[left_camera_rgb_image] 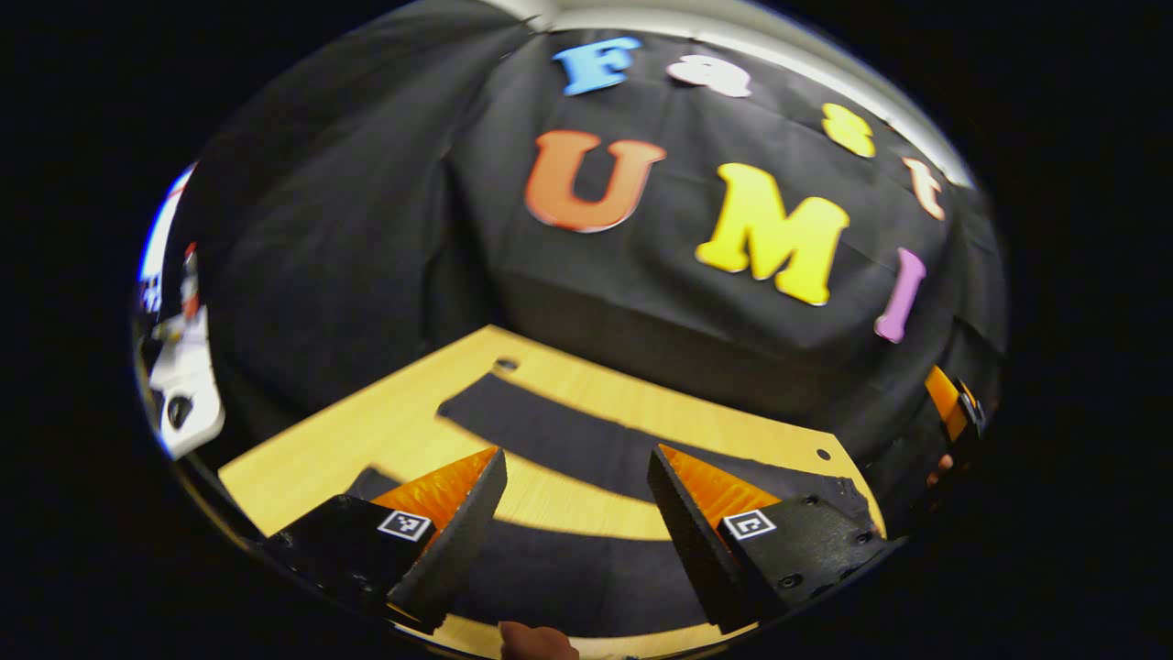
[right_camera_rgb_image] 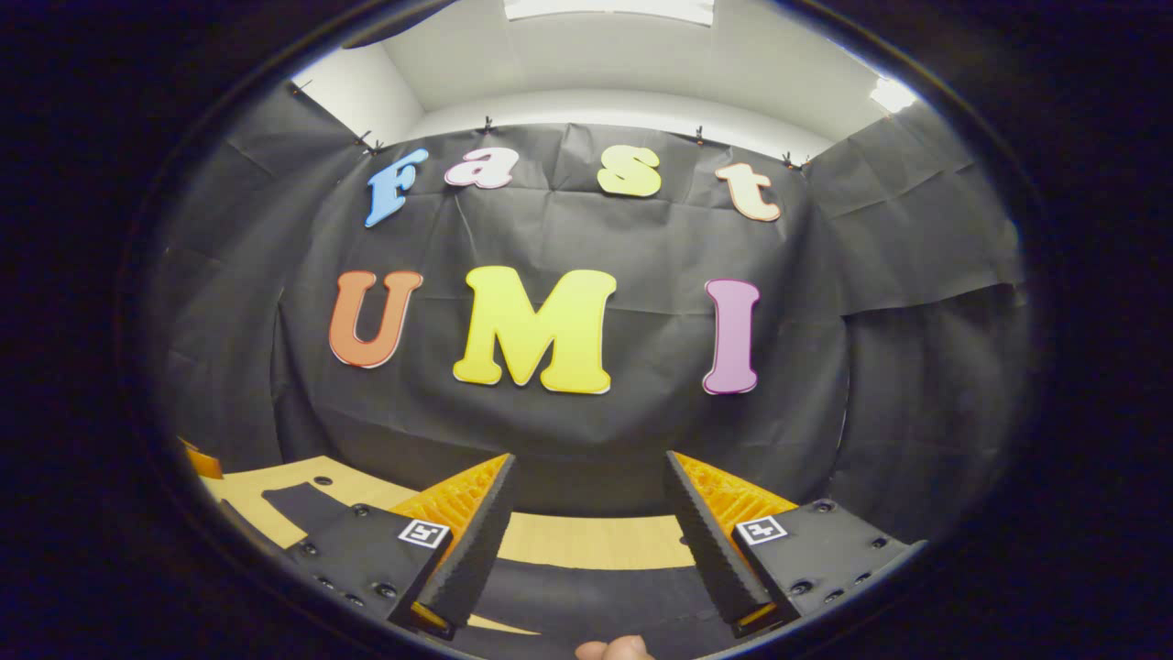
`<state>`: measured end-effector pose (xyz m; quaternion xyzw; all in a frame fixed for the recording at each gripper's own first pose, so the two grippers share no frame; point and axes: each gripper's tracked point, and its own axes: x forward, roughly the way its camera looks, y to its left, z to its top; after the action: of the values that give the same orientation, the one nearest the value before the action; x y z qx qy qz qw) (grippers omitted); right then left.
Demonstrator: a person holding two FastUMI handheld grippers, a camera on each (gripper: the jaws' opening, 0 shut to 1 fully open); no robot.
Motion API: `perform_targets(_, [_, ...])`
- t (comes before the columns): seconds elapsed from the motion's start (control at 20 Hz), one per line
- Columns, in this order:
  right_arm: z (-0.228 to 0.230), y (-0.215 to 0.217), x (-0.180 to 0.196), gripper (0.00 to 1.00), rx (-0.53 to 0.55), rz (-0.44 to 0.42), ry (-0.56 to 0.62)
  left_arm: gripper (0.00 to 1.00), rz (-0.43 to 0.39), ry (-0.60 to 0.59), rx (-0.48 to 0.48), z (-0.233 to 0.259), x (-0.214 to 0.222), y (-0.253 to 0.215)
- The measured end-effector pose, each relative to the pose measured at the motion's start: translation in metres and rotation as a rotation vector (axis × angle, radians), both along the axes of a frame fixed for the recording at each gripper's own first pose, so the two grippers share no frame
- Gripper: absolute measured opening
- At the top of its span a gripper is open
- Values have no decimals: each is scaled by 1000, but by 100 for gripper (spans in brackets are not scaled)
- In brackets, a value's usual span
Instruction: Grasp the waist and the cuffs of the jeans and fold them to make the two legs overlap; first hold the waist and fold one-third of the jeans toward the cuffs, then hold the cuffs and fold the remaining one-third in the same direction to finish folding.
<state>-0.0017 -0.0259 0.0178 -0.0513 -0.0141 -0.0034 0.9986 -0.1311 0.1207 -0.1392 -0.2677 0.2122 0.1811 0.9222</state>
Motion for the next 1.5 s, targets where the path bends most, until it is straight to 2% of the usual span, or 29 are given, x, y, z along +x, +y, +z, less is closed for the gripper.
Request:
perform_targets(0.15, [-9, -14, 1, 97, -8, -26, 35, 98, 249, 115, -368, -53, -64, 29])
perform_targets(0.2, [-12, -18, 2, 100, -12, -31, 45, 98, 325, 159, -479, -71, -83, 33])
perform_targets(0.3, [-16, -26, 3, 93, -24, -46, 63, 98, 493, 222, -720, -101, -121, 31])
perform_targets(0.35, [-17, -29, 3, 97, -26, -53, 68, 99, 543, 217, -787, -102, -131, 29])
perform_targets(0.4, [-18, -32, 3, 97, -27, -60, 72, 99, 571, 213, -823, -102, -138, 23])
perform_targets(0.45, [-18, -37, 3, 97, -28, -73, 78, 100, 584, 225, -830, -114, -135, 41])
perform_targets(0.5, [-18, -41, 3, 97, -29, -80, 83, 99, 590, 245, -822, -118, -133, 35])
perform_targets(0.55, [-17, -43, 3, 93, -35, -86, 84, 99, 591, 254, -819, -119, -141, 35])
perform_targets(0.6, [-15, -46, 3, 97, -42, -94, 82, 99, 591, 259, -824, -121, -139, 35])
perform_targets(0.85, [-12, -61, -1, 97, -48, -134, 81, 98, 572, 215, -858, -120, -116, 42])
perform_targets(0.9, [-15, -66, -2, 93, -41, -146, 93, 98, 559, 201, -883, -118, -110, 42])
perform_targets(1.05, [-24, -83, -5, 93, -11, -171, 135, 98, 542, 196, -901, -123, -104, 45])
perform_targets(1.1, [-27, -95, -6, 93, 15, -183, 155, 74, 532, 231, -872, -129, -106, 44])
perform_targets(1.15, [-32, -102, -7, 94, 40, -186, 175, 55, 534, 263, -857, -136, -111, 42])
perform_targets(1.25, [-45, -120, -8, 94, 107, -195, 243, 17, 549, 252, -884, -141, -109, 41])
perform_targets(1.4, [-83, -144, -7, 94, 326, -160, 446, 6, 536, 262, -884, -139, -107, 43])
perform_targets(1.5, [-116, -186, -7, 96, 428, -249, 560, 5, 529, 268, -877, -140, -107, 43])
